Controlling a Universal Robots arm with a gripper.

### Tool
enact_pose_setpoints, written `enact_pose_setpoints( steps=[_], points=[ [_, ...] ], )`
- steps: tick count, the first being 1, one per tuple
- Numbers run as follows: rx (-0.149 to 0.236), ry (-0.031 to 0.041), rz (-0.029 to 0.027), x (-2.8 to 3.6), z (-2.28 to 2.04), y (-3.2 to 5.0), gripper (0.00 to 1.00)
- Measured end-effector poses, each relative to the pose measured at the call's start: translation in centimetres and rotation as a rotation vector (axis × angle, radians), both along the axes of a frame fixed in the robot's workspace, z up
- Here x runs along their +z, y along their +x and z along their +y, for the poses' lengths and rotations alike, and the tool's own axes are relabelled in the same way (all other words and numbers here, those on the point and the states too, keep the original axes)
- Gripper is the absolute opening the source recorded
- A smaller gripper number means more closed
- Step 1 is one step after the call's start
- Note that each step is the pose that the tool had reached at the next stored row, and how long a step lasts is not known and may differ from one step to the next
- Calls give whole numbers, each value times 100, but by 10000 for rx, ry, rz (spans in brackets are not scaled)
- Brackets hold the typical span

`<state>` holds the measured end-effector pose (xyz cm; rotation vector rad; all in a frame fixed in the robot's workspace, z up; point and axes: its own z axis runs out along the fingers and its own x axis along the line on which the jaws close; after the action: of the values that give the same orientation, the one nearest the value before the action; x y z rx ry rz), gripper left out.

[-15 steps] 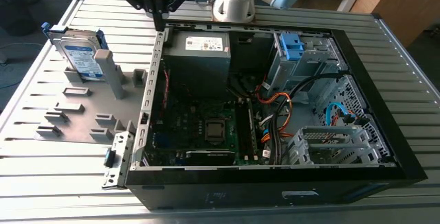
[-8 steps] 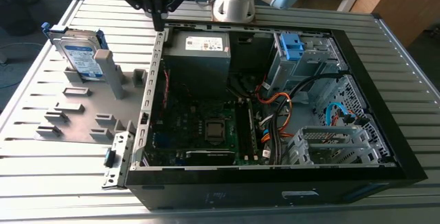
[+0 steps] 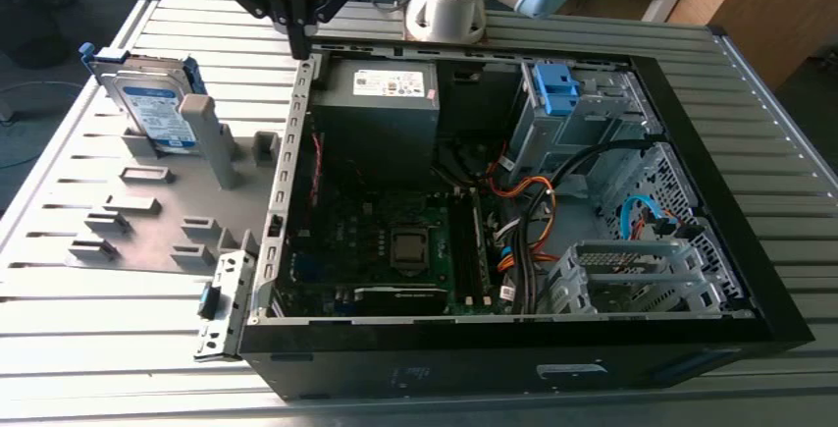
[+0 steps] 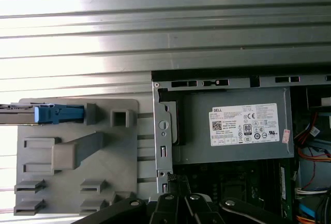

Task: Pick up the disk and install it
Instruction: 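Reach for the disk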

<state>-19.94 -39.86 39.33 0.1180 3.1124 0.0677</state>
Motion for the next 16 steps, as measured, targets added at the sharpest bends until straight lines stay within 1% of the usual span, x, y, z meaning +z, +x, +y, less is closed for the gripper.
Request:
enact_pose_setpoints(
  steps=[16],
  points=[
    [0, 0, 0, 0, 0, -38, 11]
  ],
)
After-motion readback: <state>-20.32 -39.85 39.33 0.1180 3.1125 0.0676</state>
